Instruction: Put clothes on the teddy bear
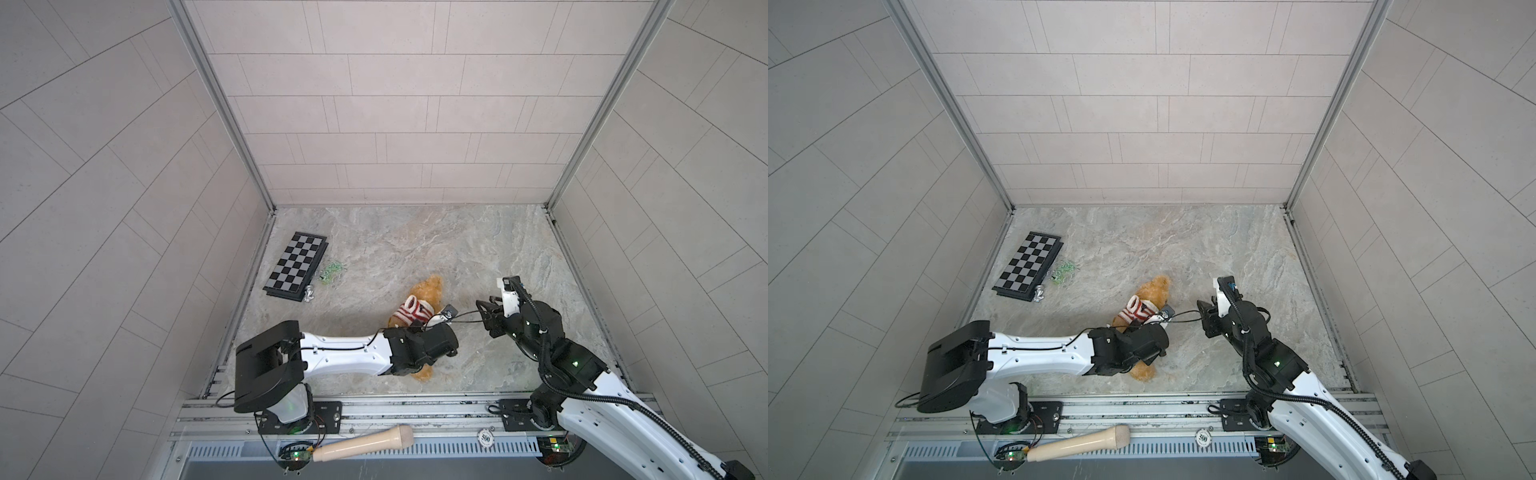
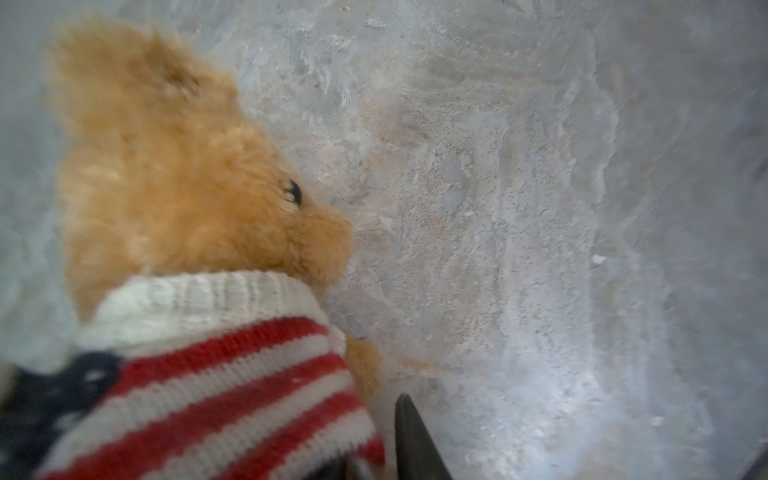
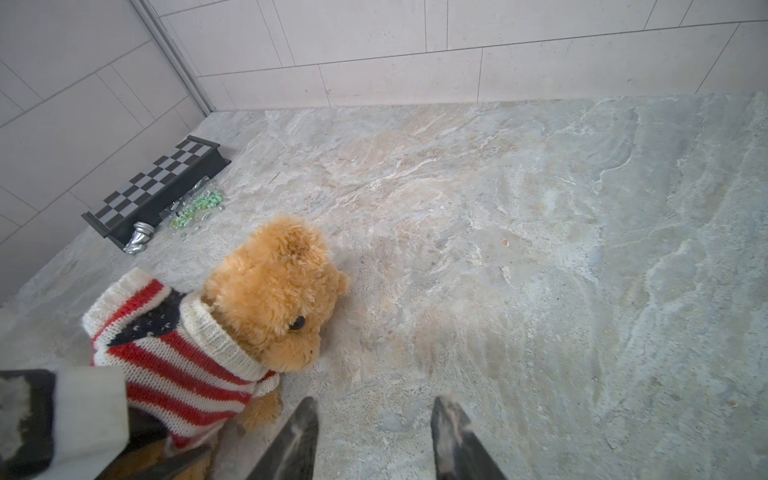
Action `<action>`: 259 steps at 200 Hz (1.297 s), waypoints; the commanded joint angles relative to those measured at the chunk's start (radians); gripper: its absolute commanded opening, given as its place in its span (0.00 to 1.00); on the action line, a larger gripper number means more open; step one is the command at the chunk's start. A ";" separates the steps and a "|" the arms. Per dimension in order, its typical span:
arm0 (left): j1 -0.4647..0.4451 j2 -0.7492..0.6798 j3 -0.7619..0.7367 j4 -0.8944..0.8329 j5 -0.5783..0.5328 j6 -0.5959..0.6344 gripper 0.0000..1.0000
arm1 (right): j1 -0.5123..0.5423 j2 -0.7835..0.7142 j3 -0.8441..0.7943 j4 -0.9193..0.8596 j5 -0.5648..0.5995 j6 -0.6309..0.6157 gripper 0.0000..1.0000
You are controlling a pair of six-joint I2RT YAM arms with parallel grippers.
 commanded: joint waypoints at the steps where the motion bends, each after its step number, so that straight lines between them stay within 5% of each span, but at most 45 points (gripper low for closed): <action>1: 0.007 -0.025 -0.031 0.055 0.171 -0.054 0.40 | -0.042 0.034 -0.017 0.120 -0.156 0.028 0.49; 68: 0.111 -0.086 -0.186 0.301 0.398 -0.240 0.47 | -0.047 0.115 -0.038 0.232 -0.236 0.036 0.55; 109: 0.123 -0.067 -0.226 0.391 0.431 -0.289 0.47 | -0.048 0.183 -0.010 0.308 -0.258 0.048 0.55; 149: 0.207 -0.235 -0.316 0.389 0.419 -0.318 0.49 | -0.049 0.243 -0.013 0.399 -0.279 0.079 0.56; 193: 0.266 -0.221 -0.358 0.439 0.508 -0.328 0.50 | -0.034 0.464 0.051 0.629 -0.375 0.169 0.55; 259: 0.352 -0.377 -0.430 0.389 0.524 -0.330 0.49 | 0.074 0.579 0.159 0.525 -0.294 0.055 0.55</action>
